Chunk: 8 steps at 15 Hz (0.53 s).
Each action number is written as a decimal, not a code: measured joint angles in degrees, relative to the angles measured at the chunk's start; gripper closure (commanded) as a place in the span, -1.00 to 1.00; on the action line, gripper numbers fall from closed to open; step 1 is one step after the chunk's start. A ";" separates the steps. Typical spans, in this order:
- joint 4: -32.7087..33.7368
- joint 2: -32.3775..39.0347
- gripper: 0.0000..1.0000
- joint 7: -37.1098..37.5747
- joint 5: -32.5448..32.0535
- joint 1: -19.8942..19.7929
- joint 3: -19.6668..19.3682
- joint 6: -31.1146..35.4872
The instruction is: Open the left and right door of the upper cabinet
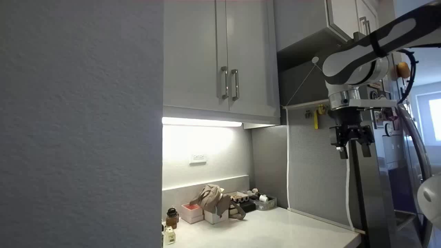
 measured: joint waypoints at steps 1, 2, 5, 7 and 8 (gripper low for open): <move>0.00 0.00 -1.00 0.00 0.00 0.00 0.00 0.00; 0.00 -0.01 -1.00 0.00 0.00 0.00 0.00 0.00; 0.18 -0.05 -1.00 0.03 0.30 0.52 0.27 0.22; 1.49 -0.03 -1.00 0.54 2.20 2.18 1.97 0.72; 2.67 0.12 -1.00 1.65 3.73 3.45 3.61 1.12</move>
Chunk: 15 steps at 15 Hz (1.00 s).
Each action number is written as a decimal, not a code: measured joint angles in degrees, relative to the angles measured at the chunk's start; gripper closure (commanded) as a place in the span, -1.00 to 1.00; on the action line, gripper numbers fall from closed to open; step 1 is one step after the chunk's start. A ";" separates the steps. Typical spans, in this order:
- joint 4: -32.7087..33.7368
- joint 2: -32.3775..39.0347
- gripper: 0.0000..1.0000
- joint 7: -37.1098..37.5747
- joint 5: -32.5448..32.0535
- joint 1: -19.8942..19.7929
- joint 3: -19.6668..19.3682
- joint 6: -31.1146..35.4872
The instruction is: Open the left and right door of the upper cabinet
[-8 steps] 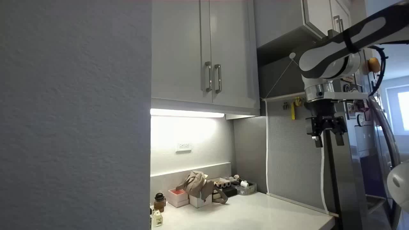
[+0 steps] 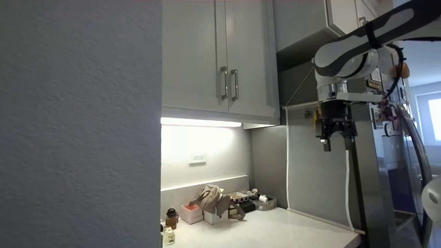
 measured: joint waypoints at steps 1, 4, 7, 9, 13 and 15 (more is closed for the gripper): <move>1.50 0.31 -1.00 1.47 1.42 1.39 2.00 0.61; 7.51 2.77 -1.00 6.94 4.05 4.82 8.96 3.67; 14.29 7.44 -1.00 13.23 4.06 6.09 15.16 8.39; 18.97 11.51 -1.00 17.43 3.30 6.03 18.46 11.21; 28.17 19.88 -1.00 25.24 -0.61 5.88 22.75 15.39; 32.67 23.59 -1.00 28.79 -3.50 5.88 24.26 16.88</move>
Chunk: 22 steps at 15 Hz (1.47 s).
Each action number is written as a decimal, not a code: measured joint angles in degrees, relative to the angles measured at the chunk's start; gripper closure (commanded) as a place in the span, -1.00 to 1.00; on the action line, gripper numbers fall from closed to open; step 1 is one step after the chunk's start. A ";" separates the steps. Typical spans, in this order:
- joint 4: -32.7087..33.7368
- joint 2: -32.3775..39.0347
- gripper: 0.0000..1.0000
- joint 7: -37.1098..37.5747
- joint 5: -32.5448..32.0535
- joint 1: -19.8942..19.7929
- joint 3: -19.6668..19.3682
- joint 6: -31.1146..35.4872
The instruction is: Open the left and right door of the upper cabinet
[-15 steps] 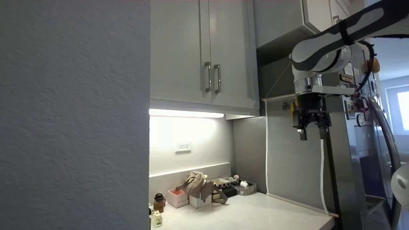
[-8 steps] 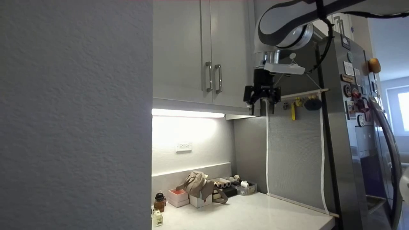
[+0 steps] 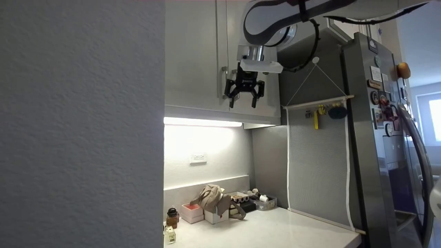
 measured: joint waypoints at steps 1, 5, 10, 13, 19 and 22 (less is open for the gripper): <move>2.04 1.59 -1.00 1.37 -1.50 0.00 0.54 0.39; 9.15 6.17 -1.00 3.58 -7.34 0.40 1.21 0.82; 13.91 9.06 -1.00 3.58 -13.05 0.60 1.12 5.13; 14.84 9.87 -1.00 3.58 -14.95 0.68 0.62 8.69; 14.86 9.98 -1.00 3.36 -15.41 0.79 -1.25 15.24; 14.81 9.94 -1.00 3.29 -15.39 1.11 -1.97 16.26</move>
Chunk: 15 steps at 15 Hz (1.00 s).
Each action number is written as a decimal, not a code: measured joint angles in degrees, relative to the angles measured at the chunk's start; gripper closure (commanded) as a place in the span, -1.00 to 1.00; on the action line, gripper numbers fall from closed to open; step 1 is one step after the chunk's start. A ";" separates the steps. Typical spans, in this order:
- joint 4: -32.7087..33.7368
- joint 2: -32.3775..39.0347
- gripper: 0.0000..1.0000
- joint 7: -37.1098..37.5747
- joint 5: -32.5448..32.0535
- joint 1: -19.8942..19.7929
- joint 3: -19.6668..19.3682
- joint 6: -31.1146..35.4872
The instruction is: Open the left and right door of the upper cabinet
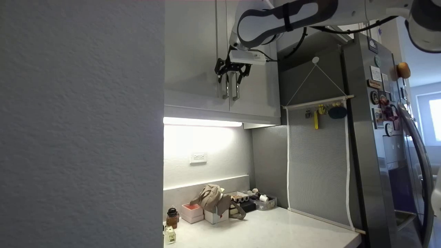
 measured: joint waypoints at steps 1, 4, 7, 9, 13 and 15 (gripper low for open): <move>-0.04 -0.03 -1.00 -0.02 0.01 0.23 -0.23 0.14; -0.20 -0.16 -1.00 -0.31 0.05 0.88 -0.82 0.61; -0.61 -0.44 -1.00 -1.59 0.50 1.37 -1.33 1.34; -1.03 -0.73 -1.00 -3.03 1.28 1.82 -1.85 2.05; -1.89 -1.32 -1.00 -6.08 4.21 2.49 -2.87 3.89; -2.13 -1.09 -1.00 -7.81 5.49 2.72 -2.87 6.54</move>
